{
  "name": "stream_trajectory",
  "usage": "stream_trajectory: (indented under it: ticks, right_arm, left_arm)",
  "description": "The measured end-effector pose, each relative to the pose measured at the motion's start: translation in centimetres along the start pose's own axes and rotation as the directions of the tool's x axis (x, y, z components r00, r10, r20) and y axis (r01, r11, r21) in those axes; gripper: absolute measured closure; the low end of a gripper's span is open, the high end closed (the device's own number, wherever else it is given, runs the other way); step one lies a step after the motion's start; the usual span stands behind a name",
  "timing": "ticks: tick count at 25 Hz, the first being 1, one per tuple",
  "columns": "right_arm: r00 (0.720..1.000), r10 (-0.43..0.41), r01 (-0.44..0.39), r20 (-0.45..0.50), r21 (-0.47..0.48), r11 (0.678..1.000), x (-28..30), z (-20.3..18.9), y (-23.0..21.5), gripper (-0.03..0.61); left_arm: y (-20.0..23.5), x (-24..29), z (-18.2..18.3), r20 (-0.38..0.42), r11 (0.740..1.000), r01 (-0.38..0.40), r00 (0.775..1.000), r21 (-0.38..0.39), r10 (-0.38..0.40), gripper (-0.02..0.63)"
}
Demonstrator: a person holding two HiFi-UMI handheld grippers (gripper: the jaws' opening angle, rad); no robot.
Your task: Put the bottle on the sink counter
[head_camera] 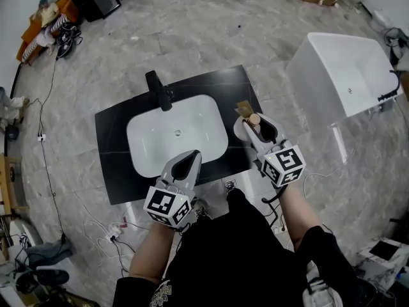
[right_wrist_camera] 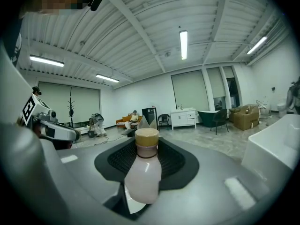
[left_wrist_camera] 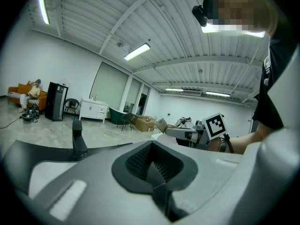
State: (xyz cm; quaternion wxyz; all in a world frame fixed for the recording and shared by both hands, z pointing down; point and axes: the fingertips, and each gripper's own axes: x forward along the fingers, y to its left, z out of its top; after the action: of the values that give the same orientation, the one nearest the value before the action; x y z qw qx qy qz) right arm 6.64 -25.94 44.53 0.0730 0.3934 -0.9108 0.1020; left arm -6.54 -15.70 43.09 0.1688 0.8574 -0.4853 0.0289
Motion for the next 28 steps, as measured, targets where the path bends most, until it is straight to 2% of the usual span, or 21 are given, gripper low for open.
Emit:
stream_trajectory:
  ticks: [11, 18, 28]
  right_arm:
    - [0.998, 0.065, -0.065, -0.021, -0.014, 0.998, 5.2, -2.1, -4.8, 0.411]
    - [0.992, 0.116, -0.117, -0.057, -0.021, 0.993, 9.8, -5.3, -6.9, 0.411]
    - [0.984, 0.152, -0.156, -0.096, -0.033, 0.987, 15.9, -7.7, -9.8, 0.411]
  left_arm:
    - [1.6, 4.7, -1.4, -0.013, 0.997, -0.063, 0.998, -0.036, 0.063, 0.614]
    - [3.6, 7.7, -3.5, -0.033, 0.992, -0.111, 0.994, -0.067, 0.109, 0.614]
    - [5.7, 11.5, -4.2, -0.043, 0.984, -0.156, 0.987, -0.089, 0.153, 0.614]
